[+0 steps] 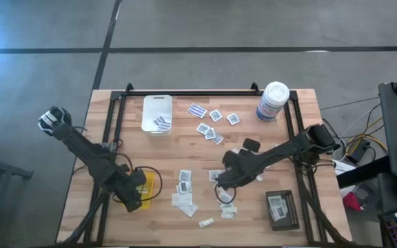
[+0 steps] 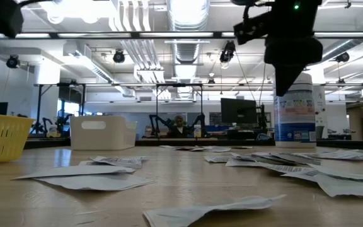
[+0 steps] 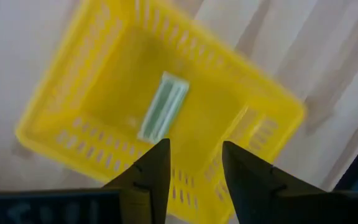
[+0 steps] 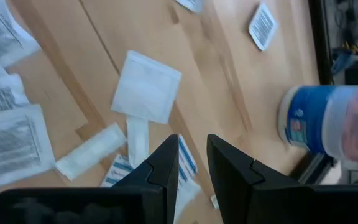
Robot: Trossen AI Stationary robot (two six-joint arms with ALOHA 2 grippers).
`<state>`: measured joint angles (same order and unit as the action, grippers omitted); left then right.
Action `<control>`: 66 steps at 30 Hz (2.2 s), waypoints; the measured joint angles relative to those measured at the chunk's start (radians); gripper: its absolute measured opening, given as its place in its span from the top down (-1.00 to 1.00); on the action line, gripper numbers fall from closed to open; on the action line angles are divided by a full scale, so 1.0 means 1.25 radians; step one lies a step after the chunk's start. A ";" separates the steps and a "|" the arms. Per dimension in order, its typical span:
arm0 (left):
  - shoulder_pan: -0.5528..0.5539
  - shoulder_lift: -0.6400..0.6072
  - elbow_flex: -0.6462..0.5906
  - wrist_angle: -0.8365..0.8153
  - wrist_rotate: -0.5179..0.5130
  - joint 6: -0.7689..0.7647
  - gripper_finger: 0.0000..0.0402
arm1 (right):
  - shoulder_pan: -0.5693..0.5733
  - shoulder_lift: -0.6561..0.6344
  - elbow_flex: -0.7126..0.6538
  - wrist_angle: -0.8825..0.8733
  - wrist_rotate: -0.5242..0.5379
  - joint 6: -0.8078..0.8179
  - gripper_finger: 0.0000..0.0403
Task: Pick & Place First Aid Supplies
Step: Put the towelette pack into the black bin
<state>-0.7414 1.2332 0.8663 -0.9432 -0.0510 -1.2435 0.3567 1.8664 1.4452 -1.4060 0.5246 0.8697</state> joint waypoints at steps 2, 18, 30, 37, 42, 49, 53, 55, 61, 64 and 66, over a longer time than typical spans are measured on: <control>0.002 -0.012 0.013 0.000 -0.049 0.026 0.31 | 0.005 -0.004 -0.001 -0.010 0.000 0.015 0.60; 0.034 -0.023 0.056 0.164 -0.368 0.380 0.31 | 0.063 -0.093 -0.123 0.028 -0.039 0.208 0.66; 0.127 0.066 0.050 0.467 -0.413 0.705 0.31 | 0.089 -0.163 -0.298 0.408 -0.119 0.239 0.66; 0.167 0.151 0.050 0.521 -0.413 0.729 0.31 | 0.090 -0.164 -0.369 0.646 -0.172 0.178 0.66; 0.197 0.230 0.050 0.607 -0.410 0.773 0.31 | 0.090 -0.164 -0.375 0.710 -0.170 0.159 0.66; 0.257 0.323 0.050 0.732 -0.376 0.806 0.31 | 0.088 -0.164 -0.375 0.744 -0.169 0.137 0.66; 0.296 0.353 0.050 0.806 -0.302 0.821 0.31 | 0.088 -0.164 -0.383 0.730 -0.169 0.175 0.66; 0.314 0.368 0.050 0.857 -0.260 0.838 0.31 | 0.088 -0.164 -0.392 0.718 -0.173 0.202 0.66; 0.344 0.407 0.050 0.976 -0.202 0.911 0.31 | 0.088 -0.164 -0.421 0.707 -0.231 0.310 0.66; 0.352 0.428 0.050 0.984 -0.202 0.915 0.31 | 0.090 -0.164 -0.434 0.709 -0.259 0.349 0.66; 0.358 0.445 0.050 0.985 -0.202 0.915 0.31 | 0.094 -0.164 -0.444 0.708 -0.261 0.372 0.66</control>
<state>-0.2940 1.7901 0.9283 0.2882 -0.3035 -0.0995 0.4736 1.6619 0.8900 -0.5207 0.1981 1.3349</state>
